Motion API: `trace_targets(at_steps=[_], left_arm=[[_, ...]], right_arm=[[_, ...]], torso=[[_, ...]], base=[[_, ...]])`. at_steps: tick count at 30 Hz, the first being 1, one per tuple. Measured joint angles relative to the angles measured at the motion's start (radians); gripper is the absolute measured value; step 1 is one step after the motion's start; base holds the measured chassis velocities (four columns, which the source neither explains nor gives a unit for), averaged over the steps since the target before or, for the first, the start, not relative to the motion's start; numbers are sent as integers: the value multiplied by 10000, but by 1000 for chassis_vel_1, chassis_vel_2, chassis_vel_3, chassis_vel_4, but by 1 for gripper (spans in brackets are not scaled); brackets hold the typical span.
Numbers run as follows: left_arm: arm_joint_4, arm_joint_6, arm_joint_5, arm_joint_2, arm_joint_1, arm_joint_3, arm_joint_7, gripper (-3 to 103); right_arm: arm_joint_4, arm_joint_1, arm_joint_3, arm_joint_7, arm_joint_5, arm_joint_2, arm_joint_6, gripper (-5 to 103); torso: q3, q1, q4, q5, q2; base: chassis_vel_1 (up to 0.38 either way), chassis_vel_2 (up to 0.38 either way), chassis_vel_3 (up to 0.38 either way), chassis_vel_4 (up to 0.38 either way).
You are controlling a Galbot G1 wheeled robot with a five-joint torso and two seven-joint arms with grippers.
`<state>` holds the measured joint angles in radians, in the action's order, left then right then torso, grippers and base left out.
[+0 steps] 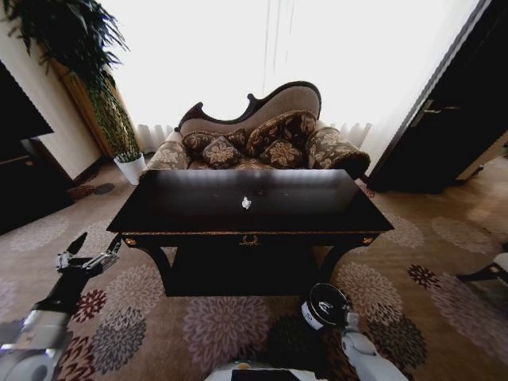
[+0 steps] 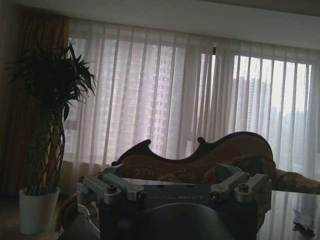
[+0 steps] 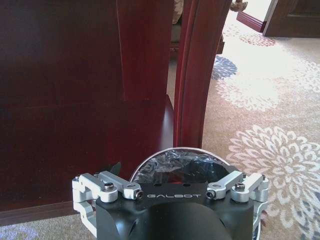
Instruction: Move to the front of the table and place the trash on the table into the trash bin.
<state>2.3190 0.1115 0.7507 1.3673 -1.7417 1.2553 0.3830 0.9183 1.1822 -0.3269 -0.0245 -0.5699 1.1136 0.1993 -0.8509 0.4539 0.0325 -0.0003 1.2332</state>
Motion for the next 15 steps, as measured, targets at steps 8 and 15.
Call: trace_targets(at_steps=[8, 15], left_arm=[[60, 0, 117, -14, 20, 58, -8, 100], [28, 0, 149, 83, 219, -63, -21, 100]], right_arm=[[988, 887, -129, -7, 0, 37, -78, 100], [3491, 2504, -732, -44, 303, 614, 115, 100]], torso=[[0, 0, 1, -1, 0], [0, 0, 0, 0, 2]], base=[[0, 0, 0, 0], [0, 0, 0, 0]])
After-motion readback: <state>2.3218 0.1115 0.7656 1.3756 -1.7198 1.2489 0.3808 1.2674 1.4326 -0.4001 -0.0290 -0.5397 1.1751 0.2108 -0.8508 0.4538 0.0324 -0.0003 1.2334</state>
